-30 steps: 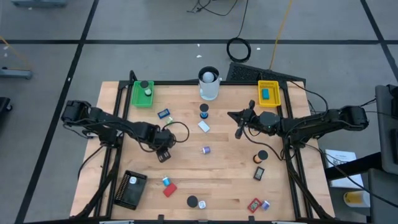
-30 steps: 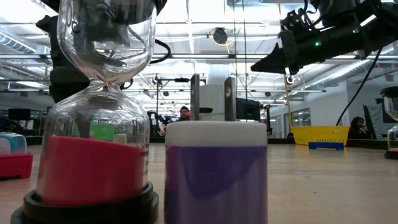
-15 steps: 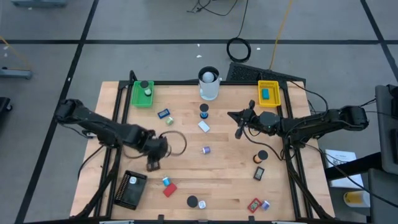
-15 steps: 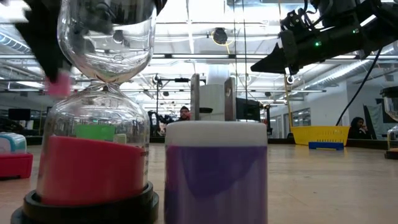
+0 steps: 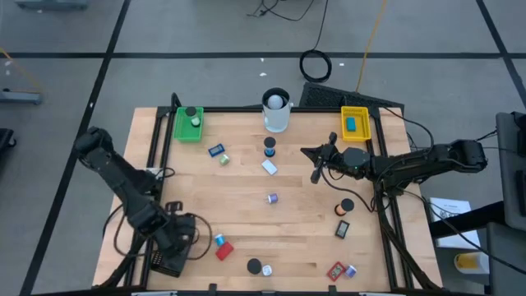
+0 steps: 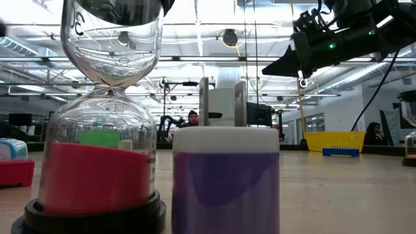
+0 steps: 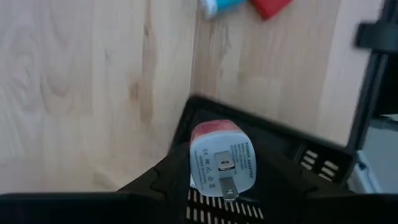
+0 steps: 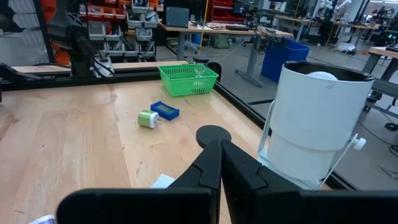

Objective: Pick & Place Office items
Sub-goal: Put the pink charger adapter into the black bin

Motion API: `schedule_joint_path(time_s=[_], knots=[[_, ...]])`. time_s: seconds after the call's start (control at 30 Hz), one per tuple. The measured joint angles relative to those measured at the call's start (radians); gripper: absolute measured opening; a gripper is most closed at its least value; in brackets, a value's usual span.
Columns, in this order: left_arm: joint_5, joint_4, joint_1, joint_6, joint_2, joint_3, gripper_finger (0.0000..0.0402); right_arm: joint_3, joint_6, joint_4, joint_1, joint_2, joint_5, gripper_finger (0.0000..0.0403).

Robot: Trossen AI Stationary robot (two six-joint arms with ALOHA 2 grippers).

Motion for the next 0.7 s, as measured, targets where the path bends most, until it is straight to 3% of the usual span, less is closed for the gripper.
schedule_joint_path(time_s=[0.23,0.43,0.7], knots=[[-0.038,0.136,-0.102,-0.074,0.000,-0.100,0.0158,0.000,0.003,0.000,0.000,0.000,0.000,0.0001],[-0.094,0.182,-0.107,-0.009,0.001,-0.149,0.0158,0.000,0.003,0.000,0.000,0.000,0.000,0.0001],[-0.095,0.267,-0.107,0.044,0.002,-0.199,0.0158,0.000,0.003,0.000,0.000,0.000,0.000,0.0001]])
